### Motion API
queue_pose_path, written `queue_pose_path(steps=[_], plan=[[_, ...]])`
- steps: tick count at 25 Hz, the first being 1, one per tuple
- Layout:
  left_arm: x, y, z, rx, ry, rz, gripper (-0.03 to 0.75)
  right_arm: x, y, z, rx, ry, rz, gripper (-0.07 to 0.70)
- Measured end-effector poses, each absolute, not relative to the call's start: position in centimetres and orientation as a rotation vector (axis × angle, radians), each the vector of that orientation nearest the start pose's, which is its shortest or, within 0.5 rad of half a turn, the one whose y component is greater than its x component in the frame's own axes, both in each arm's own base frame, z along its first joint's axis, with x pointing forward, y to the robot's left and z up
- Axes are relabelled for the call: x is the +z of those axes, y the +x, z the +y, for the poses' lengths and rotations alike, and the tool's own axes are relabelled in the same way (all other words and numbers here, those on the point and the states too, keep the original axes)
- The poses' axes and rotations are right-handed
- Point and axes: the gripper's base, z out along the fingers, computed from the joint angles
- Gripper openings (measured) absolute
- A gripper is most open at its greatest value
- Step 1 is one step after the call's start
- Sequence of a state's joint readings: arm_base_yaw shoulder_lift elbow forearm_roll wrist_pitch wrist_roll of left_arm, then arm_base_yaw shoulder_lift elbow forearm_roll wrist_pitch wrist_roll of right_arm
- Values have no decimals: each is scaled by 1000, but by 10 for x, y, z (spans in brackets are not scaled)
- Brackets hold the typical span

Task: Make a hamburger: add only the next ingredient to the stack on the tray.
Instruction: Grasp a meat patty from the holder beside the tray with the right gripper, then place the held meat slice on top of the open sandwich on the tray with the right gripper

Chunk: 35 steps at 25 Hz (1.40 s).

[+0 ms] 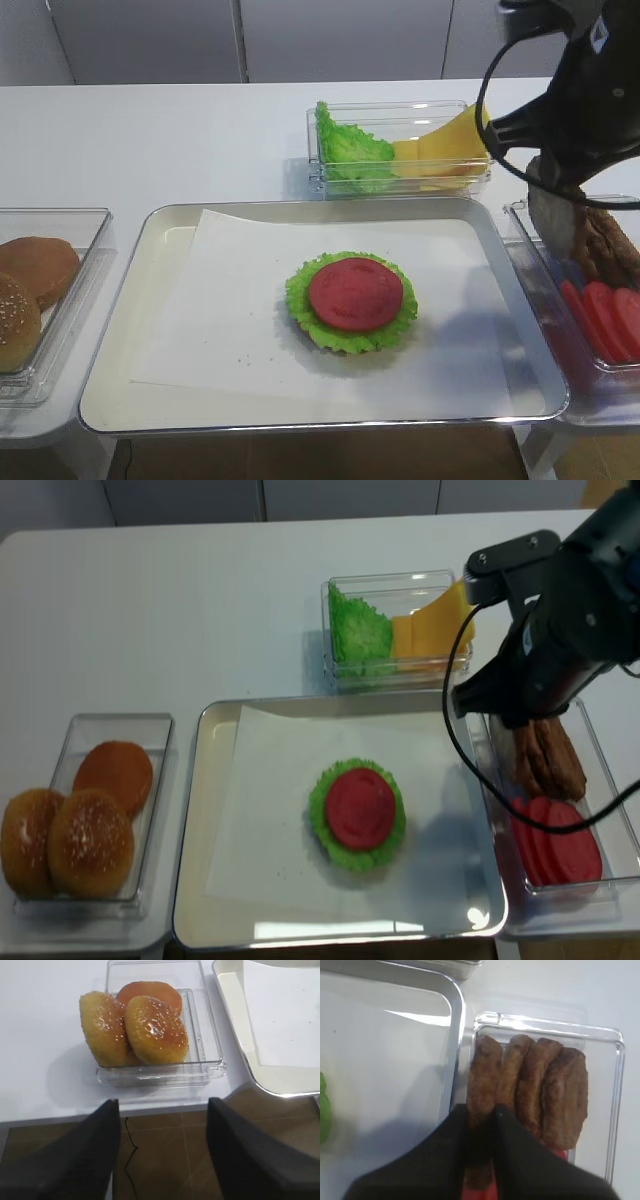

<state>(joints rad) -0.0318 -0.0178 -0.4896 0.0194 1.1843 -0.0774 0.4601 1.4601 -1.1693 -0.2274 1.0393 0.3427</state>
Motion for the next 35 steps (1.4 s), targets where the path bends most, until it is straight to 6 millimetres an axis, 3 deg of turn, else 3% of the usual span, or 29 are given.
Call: queue_pose_path(steps=[10, 17, 23, 30, 35], plan=[[265, -12, 2, -39, -52, 2160, 409, 354, 250, 105, -55, -274, 2639, 127], [265, -12, 2, -39, -52, 2160, 409, 376, 229, 140, -126, -441, 2538, 127], [265, -12, 2, -39, -52, 2160, 409, 361, 216, 185, -175, -529, 2516, 127], [265, -12, 2, -39, -52, 2160, 409, 323, 210, 235, -278, -632, 2523, 126], [265, -12, 2, -39, -52, 2160, 409, 300, 207, 257, -337, -708, 2526, 126]])
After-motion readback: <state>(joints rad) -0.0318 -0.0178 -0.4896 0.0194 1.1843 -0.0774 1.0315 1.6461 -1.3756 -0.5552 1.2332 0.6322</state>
